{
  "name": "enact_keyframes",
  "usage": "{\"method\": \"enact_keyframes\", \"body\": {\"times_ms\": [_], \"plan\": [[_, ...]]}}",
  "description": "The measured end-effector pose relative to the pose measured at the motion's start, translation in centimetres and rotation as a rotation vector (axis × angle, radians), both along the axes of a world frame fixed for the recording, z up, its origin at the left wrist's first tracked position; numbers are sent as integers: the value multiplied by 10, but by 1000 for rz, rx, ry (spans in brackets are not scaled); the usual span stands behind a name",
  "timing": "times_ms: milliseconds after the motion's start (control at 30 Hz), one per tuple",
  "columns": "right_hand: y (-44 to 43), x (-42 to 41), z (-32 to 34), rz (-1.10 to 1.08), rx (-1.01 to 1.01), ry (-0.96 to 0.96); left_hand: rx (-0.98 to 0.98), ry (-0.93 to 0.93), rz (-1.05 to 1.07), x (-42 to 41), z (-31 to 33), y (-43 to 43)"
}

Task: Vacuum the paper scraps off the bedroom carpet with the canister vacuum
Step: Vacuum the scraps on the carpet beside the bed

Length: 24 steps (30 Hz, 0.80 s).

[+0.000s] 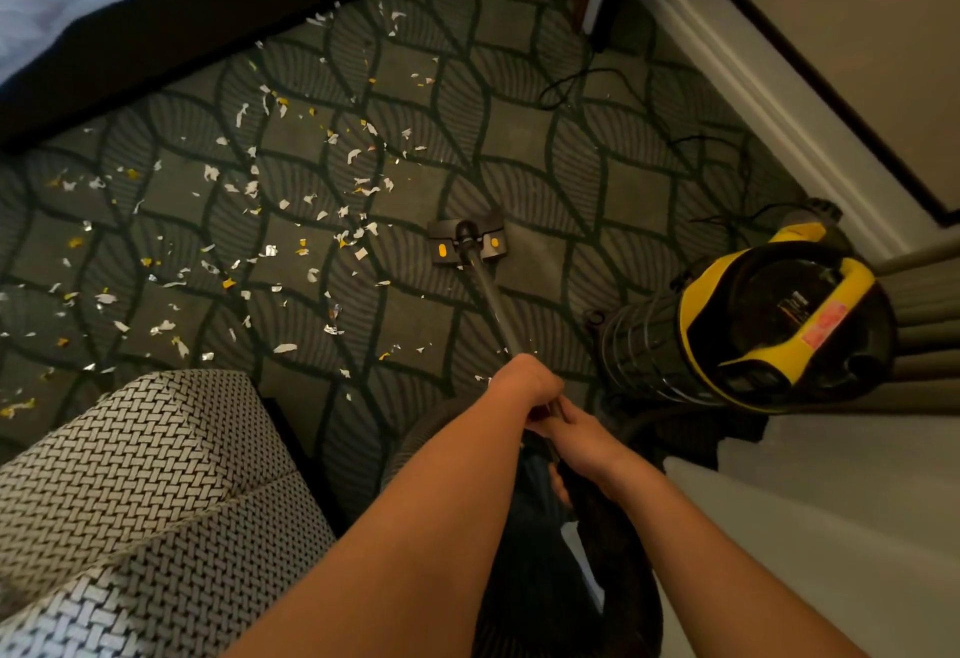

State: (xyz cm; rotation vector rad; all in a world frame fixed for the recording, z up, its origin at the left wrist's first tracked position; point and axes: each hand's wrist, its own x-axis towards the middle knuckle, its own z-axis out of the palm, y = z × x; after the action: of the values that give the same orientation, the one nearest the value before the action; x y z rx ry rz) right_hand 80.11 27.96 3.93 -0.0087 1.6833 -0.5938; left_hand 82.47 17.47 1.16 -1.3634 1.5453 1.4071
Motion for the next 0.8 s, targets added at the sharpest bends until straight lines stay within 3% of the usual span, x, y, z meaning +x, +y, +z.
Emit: {"method": "enact_keyframes", "body": {"times_ms": [367, 800], "plan": [[66, 32, -17, 145, 36, 183, 156, 30, 146, 31, -8, 62], [113, 36, -16, 223, 3, 209, 174, 46, 225, 42, 0, 106]]}}
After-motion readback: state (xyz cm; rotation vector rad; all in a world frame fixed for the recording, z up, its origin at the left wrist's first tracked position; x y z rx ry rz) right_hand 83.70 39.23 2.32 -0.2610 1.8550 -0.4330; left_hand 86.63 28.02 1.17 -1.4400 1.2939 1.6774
